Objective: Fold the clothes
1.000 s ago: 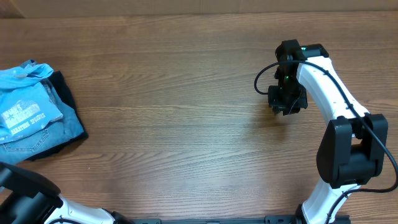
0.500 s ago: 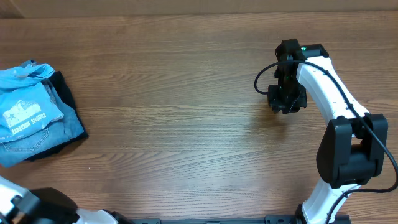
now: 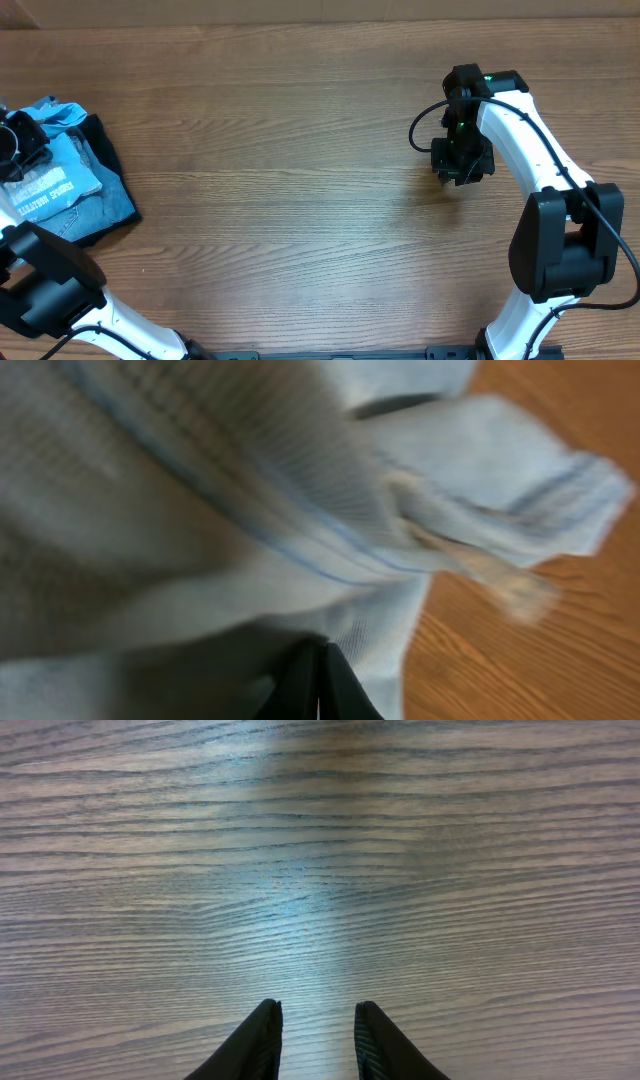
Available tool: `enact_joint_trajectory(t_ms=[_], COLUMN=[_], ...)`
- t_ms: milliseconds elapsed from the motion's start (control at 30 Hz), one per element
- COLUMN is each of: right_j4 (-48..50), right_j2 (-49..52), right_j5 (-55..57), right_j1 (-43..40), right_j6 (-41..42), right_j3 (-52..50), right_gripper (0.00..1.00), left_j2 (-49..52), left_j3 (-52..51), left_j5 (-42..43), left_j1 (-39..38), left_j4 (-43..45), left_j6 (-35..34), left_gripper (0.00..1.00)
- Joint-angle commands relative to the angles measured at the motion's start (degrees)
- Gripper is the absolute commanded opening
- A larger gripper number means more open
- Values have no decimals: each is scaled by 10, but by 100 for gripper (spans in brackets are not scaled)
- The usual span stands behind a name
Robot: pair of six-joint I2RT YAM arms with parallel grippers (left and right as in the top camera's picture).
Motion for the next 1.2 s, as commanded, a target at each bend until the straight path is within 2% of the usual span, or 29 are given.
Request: enact_joint_trajectory(t_ms=[0,33,100,167,200,233,267,367,400,533,567,633,667,700,733,900,967,1067,1167], right_j4=[0,0,0,-1,-1,-1,-1,-1,-1,0,3,15,25,33,40,65,76,80,90], right_j2=[-19,-19,-19,-19,-19,-19,-19,-19,-19,-19,-19,-19,-19,-19,-19,-34,-42,-45,-45], right_j5=[0,-1,-1,-1,-1,-1,-1,-1,-1,0,-1,-1,-1,-3,-7,-30,-52,-57,-57], right_j1=[1,1,1,1,1,1,1,1,1,1,1,1,1,1,0,0,0,0,0], right_j6=[-2,-2,-2,-2,-2,-2,-1,-2,-2,-2,-2,-2,-2,-2,-2,-2,-2,-2,-6], right_j3=[6,6,6,6,6,6,6,6,6,6,6,6,6,8,14,92,136,179,216], right_gripper=[28,28,28,28,28,28,28,28,28,28,28,28,28,28,28,32,47,84,100], left_j2=[16,18,19,19,19,19,19,19,19,19,19,13,5,-12,-37,-139,-178,-216,-243], left_j3=[2,2,2,2,2,2,2,2,2,2,2,2,3,3,3,3,3,2,2], left_j5=[-24,-24,-22,-22,-22,-22,-21,-22,-22,-22,9,103,122,119,111,81,41,-16,-80], left_j1=[0,0,0,0,0,0,0,1,2,18,27,35,36,34,25,-33,-73,-138,-230], left_j4=[29,44,82,129,146,167,193,233,231,194,183,177,174,169,160,127,101,71,47], left_j6=[-4,-4,-4,-8,-17,-24,-25,-25,-25,-46,-62,-29,-28,-24,-7,23,31,31,31], left_gripper=[4,7,23,24,34,50,58,73,75,76,78,73,77,92,100,100,100,100,100])
